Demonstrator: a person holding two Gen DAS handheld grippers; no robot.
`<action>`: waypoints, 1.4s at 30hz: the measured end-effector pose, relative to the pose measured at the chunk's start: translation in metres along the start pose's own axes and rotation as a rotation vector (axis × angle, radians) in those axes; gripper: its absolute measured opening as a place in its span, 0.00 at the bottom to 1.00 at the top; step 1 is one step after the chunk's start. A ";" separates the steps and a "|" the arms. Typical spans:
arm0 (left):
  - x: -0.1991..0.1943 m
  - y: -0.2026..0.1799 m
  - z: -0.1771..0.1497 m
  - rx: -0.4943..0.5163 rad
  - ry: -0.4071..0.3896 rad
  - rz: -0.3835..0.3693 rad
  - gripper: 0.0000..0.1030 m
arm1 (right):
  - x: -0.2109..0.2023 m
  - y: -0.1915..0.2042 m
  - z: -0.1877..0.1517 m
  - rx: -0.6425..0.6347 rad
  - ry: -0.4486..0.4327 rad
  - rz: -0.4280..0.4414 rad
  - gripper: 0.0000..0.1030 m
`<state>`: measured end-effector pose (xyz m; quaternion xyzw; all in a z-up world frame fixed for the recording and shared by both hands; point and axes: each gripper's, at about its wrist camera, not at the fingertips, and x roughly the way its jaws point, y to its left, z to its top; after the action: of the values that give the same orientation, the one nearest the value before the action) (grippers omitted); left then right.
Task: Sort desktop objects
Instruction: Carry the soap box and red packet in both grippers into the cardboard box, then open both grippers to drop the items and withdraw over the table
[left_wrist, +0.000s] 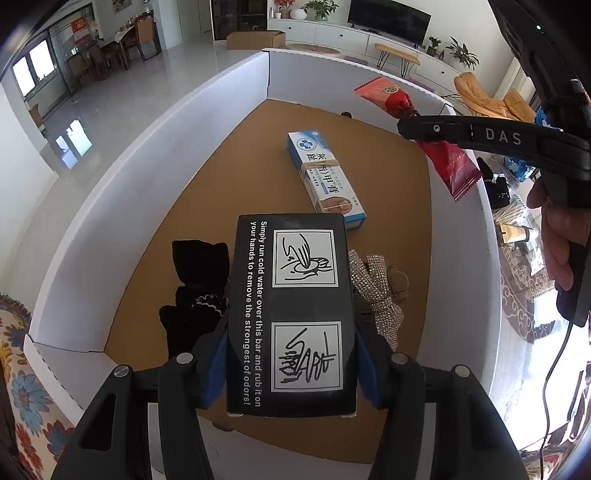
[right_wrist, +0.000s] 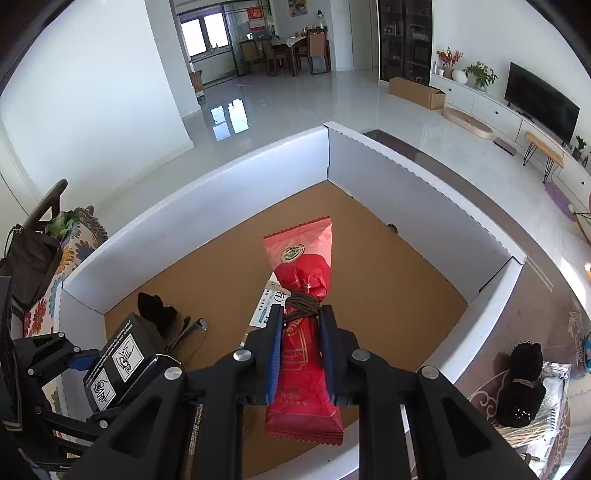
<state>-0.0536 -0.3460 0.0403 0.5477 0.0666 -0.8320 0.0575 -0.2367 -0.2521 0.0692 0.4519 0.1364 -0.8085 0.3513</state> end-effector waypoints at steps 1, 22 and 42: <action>0.004 0.001 0.000 -0.003 0.004 0.003 0.56 | 0.009 -0.003 0.000 0.007 0.012 -0.006 0.20; -0.074 -0.123 -0.029 0.135 -0.232 -0.016 0.75 | -0.102 -0.066 -0.155 0.143 -0.272 -0.075 0.91; 0.055 -0.317 -0.094 0.347 -0.108 -0.168 0.94 | -0.185 -0.196 -0.406 0.448 -0.120 -0.443 0.91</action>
<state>-0.0440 -0.0184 -0.0315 0.4965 -0.0357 -0.8611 -0.1037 -0.0506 0.1896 -0.0218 0.4290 0.0290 -0.9004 0.0661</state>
